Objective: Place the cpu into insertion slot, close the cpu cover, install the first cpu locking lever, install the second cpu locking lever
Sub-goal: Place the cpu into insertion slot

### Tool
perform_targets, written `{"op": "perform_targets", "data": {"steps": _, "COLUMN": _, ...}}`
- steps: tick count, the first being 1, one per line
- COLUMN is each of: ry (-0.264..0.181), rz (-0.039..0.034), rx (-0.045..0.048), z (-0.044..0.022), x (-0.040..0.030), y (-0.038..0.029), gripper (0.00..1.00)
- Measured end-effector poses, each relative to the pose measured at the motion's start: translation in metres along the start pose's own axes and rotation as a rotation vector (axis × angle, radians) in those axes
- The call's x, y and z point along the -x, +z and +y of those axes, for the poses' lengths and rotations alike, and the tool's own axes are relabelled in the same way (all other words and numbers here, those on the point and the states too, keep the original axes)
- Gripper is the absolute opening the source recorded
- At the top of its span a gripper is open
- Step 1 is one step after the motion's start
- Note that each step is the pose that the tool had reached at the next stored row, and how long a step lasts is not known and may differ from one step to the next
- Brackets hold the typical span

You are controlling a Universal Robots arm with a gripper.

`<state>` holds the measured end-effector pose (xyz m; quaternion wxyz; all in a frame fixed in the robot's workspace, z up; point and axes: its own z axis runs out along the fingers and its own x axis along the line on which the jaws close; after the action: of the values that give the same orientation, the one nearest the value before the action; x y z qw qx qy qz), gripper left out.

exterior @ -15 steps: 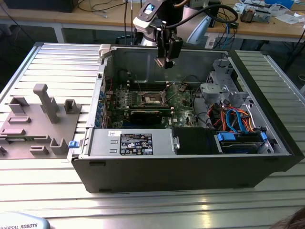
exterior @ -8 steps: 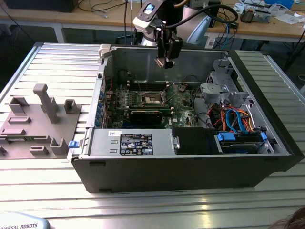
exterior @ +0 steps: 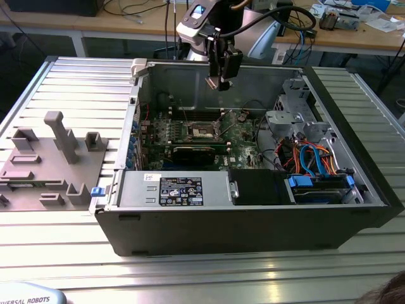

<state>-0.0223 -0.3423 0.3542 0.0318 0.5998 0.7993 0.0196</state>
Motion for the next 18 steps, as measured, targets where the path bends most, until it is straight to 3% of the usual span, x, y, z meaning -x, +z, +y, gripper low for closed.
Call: {"op": "perform_targets", "data": {"steps": 18, "ry": 0.01, "rz": -0.0007, "rx": -0.0002, "z": 0.0, "x": 0.0, "y": 0.0, "gripper": 0.54}}
